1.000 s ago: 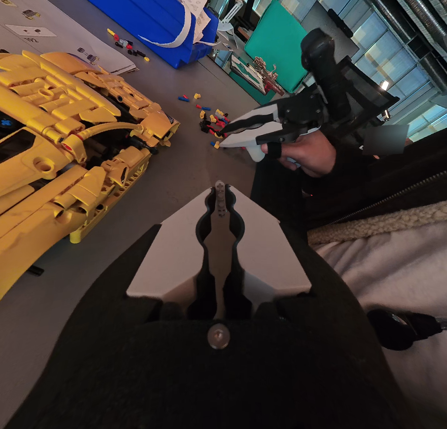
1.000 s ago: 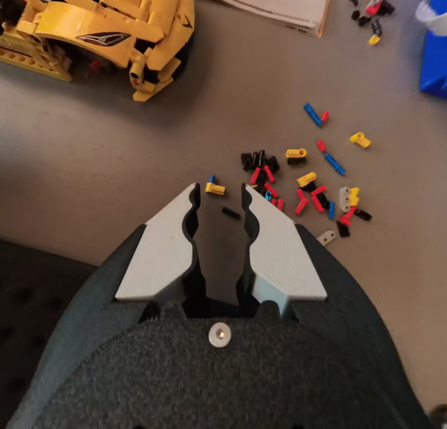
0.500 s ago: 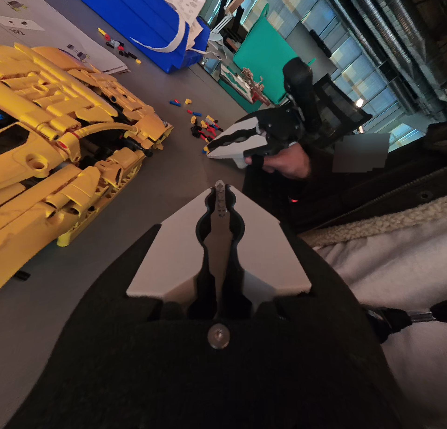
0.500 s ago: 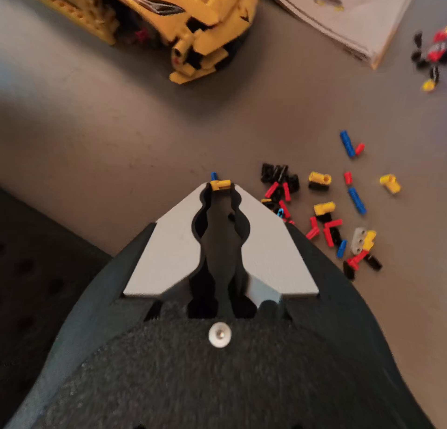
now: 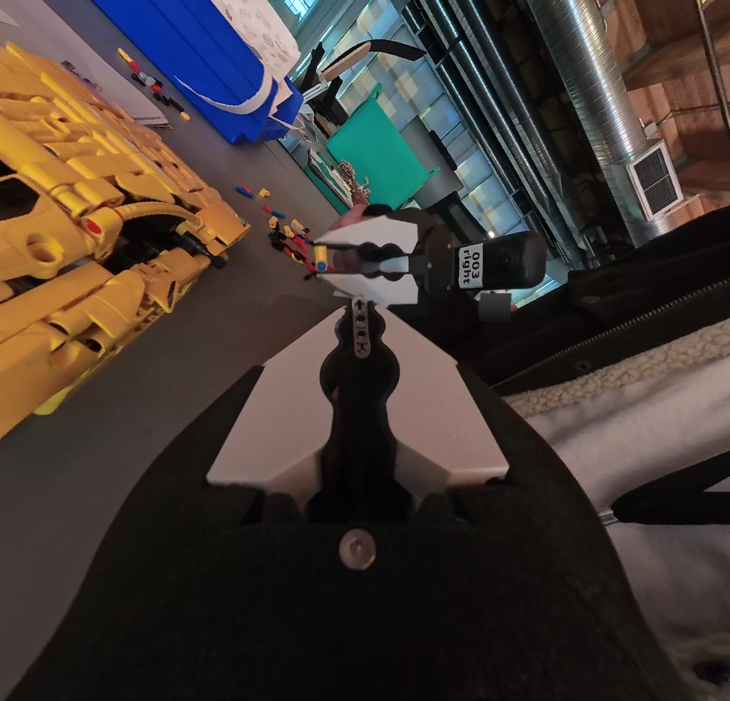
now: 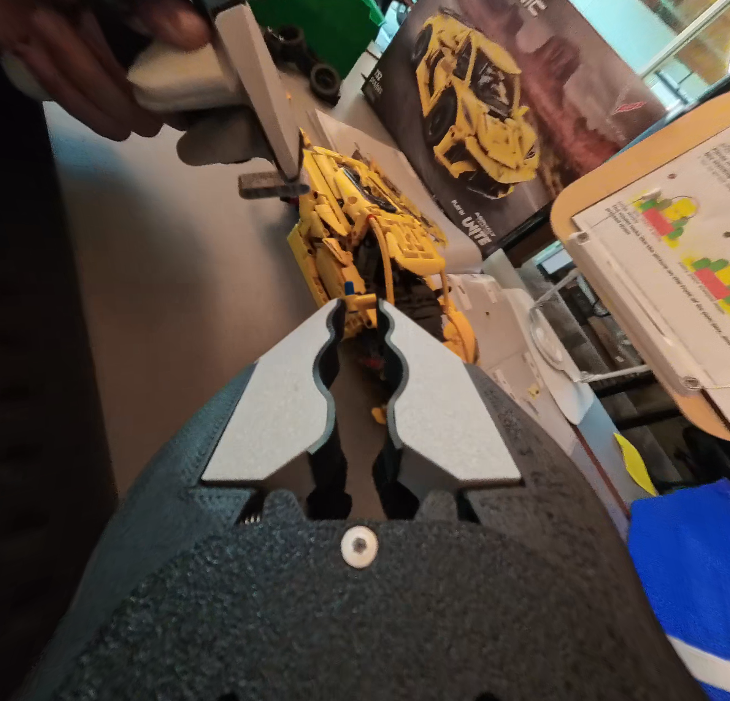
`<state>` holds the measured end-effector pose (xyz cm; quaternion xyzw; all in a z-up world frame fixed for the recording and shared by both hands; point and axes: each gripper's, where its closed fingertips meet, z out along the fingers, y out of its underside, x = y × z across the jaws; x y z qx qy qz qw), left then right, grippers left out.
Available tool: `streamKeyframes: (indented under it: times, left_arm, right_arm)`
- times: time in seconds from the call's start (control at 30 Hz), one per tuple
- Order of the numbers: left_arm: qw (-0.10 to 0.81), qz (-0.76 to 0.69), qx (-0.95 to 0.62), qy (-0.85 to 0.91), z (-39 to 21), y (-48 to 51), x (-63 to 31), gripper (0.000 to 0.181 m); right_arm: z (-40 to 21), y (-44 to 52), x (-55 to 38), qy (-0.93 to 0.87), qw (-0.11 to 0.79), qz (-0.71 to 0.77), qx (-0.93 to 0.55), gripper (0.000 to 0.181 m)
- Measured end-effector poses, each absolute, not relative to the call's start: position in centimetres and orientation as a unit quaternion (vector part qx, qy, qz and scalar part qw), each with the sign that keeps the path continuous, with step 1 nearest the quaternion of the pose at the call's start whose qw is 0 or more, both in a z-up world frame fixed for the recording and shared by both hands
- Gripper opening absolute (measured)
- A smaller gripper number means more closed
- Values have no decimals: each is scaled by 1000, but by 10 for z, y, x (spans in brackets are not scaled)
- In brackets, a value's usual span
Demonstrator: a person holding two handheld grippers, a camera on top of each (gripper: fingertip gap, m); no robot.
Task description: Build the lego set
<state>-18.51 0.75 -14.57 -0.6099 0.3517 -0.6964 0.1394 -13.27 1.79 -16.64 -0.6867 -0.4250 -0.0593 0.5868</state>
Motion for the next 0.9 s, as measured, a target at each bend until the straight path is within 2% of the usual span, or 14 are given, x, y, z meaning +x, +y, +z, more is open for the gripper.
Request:
streamKeyframes:
  times: [0.4, 0.9]
  left_arm:
    - [167, -633, -645, 395, -166, 10, -181, 7]
    - [155, -629, -648, 400, -171, 8, -177, 7]
  right_arm:
    - [-171, 13, -166, -422, 583, 5, -694, 14]
    - [-180, 14, -170, -438, 563, -15, -700, 14]
